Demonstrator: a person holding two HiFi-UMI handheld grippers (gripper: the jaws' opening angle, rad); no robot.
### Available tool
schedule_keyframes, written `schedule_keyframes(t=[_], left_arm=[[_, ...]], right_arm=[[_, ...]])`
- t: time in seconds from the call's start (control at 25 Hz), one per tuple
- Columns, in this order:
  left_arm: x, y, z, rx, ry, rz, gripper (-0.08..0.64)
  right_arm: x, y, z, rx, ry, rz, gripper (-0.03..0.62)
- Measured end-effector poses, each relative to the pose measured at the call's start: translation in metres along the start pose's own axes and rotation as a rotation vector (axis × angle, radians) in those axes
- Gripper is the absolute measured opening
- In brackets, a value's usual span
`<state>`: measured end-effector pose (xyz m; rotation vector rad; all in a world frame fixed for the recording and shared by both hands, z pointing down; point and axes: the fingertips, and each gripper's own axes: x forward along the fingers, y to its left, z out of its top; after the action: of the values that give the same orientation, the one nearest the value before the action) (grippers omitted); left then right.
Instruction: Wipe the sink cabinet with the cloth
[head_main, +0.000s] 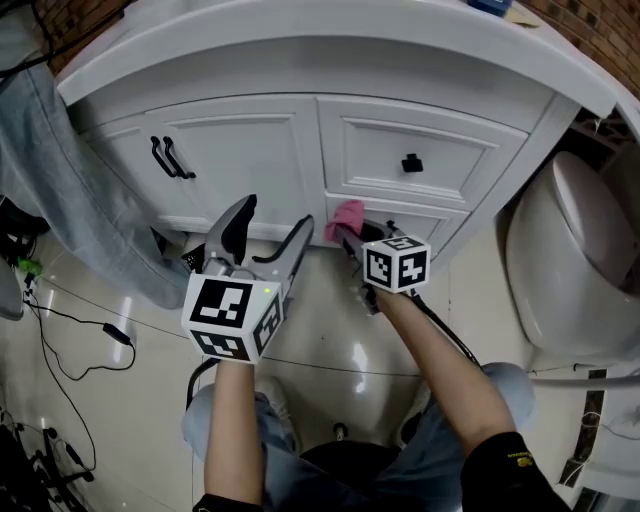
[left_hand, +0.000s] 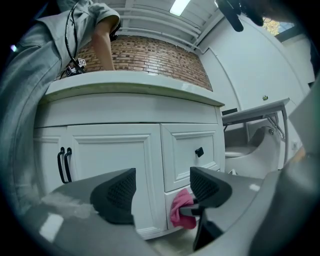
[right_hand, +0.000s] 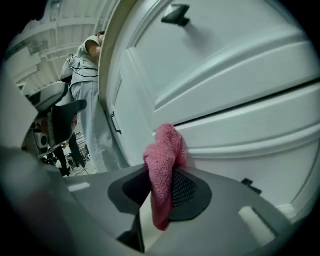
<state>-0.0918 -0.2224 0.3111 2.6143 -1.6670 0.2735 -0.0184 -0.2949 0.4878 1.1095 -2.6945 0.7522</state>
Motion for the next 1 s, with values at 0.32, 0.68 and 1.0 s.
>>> schedule_keyframes(t=[0.32,0.68,1.0], left_arm=[[0.000,0.010,0.002,-0.014,-0.009,0.002,0.340],[0.004,-0.006,0.009,-0.027,-0.033,-0.032,0.341],[0.001,-0.008,0.005,-0.009,-0.015,-0.027,0.339]], right_arm=[[-0.027,-0.054,-0.008,-0.002,0.036,-0.226,0.078],[-0.163,-0.177,-0.019,0.149,-0.021,-0.604,0.081],[-0.083,-0.114,-0.065,0.181,0.087,-0.337,0.081]])
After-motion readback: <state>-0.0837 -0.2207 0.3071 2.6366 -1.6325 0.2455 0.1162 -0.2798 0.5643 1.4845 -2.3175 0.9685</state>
